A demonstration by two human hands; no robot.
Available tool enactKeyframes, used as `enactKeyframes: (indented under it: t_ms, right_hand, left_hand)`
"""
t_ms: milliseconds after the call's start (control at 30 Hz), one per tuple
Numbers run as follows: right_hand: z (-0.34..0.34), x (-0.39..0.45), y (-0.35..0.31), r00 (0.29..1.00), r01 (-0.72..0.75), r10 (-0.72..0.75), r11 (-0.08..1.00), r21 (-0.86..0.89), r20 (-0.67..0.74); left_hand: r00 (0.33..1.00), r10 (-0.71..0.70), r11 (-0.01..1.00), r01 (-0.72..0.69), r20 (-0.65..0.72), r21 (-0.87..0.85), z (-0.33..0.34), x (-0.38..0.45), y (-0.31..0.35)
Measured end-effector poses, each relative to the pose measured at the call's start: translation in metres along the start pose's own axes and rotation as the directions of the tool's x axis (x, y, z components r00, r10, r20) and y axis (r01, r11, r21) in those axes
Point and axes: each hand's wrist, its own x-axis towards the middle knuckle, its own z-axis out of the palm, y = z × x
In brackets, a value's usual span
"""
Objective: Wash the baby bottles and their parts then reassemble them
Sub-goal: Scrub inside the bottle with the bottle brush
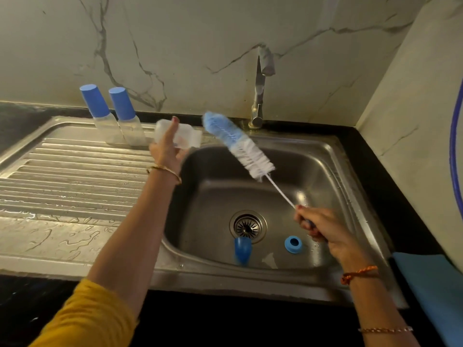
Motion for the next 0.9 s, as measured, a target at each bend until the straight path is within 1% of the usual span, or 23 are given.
enactKeyframes:
  t_ms: [67,167,267,333,400,467,533,600,633,733,800,900]
  right_hand:
    - [0.024,0.0,-0.006,0.997,0.06,-0.06,0.998,0.018,0.039]
    - [0.051,-0.002,-0.008,0.992,0.086,-0.088,0.996,0.029,0.09]
    - [0.068,-0.001,-0.003,0.997,0.07,-0.07,0.998,0.001,0.027]
    - [0.075,0.001,0.001,0.995,0.09,-0.09,0.996,-0.016,-0.046]
    - [0.078,0.007,0.006,0.977,0.145,-0.163,0.98,-0.133,-0.137]
    - [0.081,0.014,0.01,0.951,0.183,-0.24,0.944,-0.276,-0.192]
    - [0.084,0.019,0.012,0.944,0.186,-0.255,0.936,-0.3,-0.209]
    - [0.084,0.023,0.011,0.953,0.179,-0.238,0.941,-0.286,-0.187]
    - [0.083,0.023,0.011,0.959,0.168,-0.222,0.945,-0.281,-0.173]
    - [0.077,0.02,0.014,0.955,0.17,-0.216,0.961,-0.219,-0.204]
    - [0.075,0.015,0.015,0.941,0.219,-0.261,0.955,-0.2,-0.214]
    - [0.081,0.012,0.014,0.94,0.253,-0.299,0.935,-0.249,-0.166]
  left_hand:
    - [0.998,-0.036,0.996,0.033,0.047,0.078,0.006,-0.013,-0.019]
    - [0.997,-0.047,0.994,0.04,0.06,0.103,0.006,-0.026,-0.046]
    - [0.995,-0.02,0.993,0.009,0.094,0.119,-0.003,-0.036,-0.065]
    - [0.993,-0.002,0.986,-0.017,0.116,0.166,-0.01,-0.043,-0.075]
    - [0.989,0.015,0.973,-0.048,0.149,0.224,-0.018,-0.049,-0.083]
    - [0.98,0.015,0.957,-0.071,0.196,0.282,-0.023,-0.054,-0.088]
    - [0.969,0.021,0.938,-0.104,0.247,0.331,-0.023,-0.057,-0.091]
    - [0.953,0.048,0.934,-0.149,0.298,0.325,-0.022,-0.06,-0.091]
    - [0.953,0.071,0.936,-0.166,0.295,0.311,-0.021,-0.061,-0.091]
    - [0.977,0.108,0.953,-0.155,0.184,0.259,-0.02,-0.056,-0.089]
    - [0.986,0.097,0.96,-0.129,0.138,0.247,-0.021,-0.052,-0.088]
    - [0.992,0.05,0.974,-0.074,0.115,0.214,-0.022,-0.047,-0.088]
